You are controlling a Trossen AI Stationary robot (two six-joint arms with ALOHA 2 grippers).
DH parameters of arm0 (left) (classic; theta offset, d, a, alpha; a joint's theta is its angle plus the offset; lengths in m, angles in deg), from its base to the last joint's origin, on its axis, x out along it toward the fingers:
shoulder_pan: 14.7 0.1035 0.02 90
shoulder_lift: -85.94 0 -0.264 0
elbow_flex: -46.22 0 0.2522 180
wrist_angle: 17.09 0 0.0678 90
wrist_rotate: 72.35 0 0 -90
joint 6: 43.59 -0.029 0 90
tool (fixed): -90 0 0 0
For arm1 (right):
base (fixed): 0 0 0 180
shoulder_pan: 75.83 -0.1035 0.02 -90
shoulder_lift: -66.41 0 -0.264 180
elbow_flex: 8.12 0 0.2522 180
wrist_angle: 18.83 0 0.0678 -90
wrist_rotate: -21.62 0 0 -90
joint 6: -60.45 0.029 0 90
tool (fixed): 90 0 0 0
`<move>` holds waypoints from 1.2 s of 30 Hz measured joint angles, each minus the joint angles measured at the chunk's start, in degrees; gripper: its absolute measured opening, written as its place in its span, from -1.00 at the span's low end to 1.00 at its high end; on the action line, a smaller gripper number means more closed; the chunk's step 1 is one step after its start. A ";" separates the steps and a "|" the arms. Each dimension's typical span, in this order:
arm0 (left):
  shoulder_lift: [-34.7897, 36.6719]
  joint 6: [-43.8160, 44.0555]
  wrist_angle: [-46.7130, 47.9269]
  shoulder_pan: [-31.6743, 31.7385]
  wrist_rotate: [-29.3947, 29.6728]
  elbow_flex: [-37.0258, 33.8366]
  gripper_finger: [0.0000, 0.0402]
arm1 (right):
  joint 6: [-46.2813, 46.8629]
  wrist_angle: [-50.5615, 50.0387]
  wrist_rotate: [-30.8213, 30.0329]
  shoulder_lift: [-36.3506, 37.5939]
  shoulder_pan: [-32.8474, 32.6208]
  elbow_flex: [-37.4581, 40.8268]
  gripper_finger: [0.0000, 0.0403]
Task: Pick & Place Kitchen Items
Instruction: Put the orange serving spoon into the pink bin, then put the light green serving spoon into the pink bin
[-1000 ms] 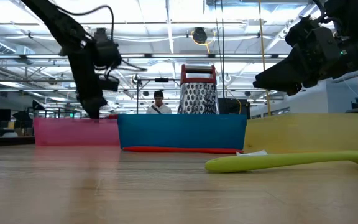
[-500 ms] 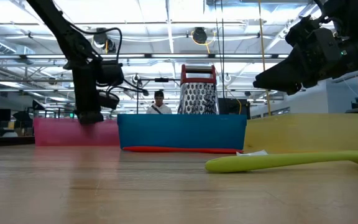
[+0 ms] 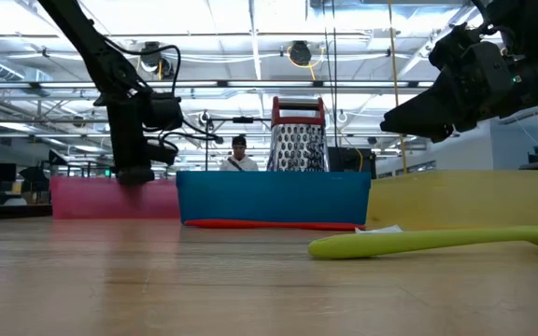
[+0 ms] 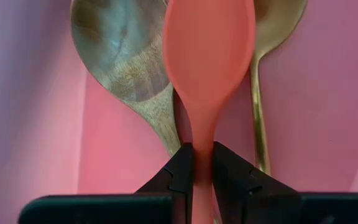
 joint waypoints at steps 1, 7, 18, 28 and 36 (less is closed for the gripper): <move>0.00 0.00 -0.02 0.00 0.00 0.00 -0.77 | 0.00 0.00 0.00 0.00 0.00 0.00 -0.21; -0.02 0.84 -0.30 -0.02 -0.26 -0.11 -0.57 | 0.00 0.00 0.00 -0.01 0.00 0.00 -0.21; 0.43 1.27 -0.57 -0.48 0.33 -0.23 -0.42 | 0.04 2.17 5.66 -0.02 -0.04 0.00 -0.21; 7.74 3.27 -0.96 -2.42 1.35 -0.31 -0.41 | -1.67 12.05 9.14 -1.85 -4.56 -0.14 -0.21; 15.56 7.70 -0.98 -4.85 -0.61 -0.21 -0.41 | -2.58 12.24 9.16 -13.46 -8.98 -7.67 -0.21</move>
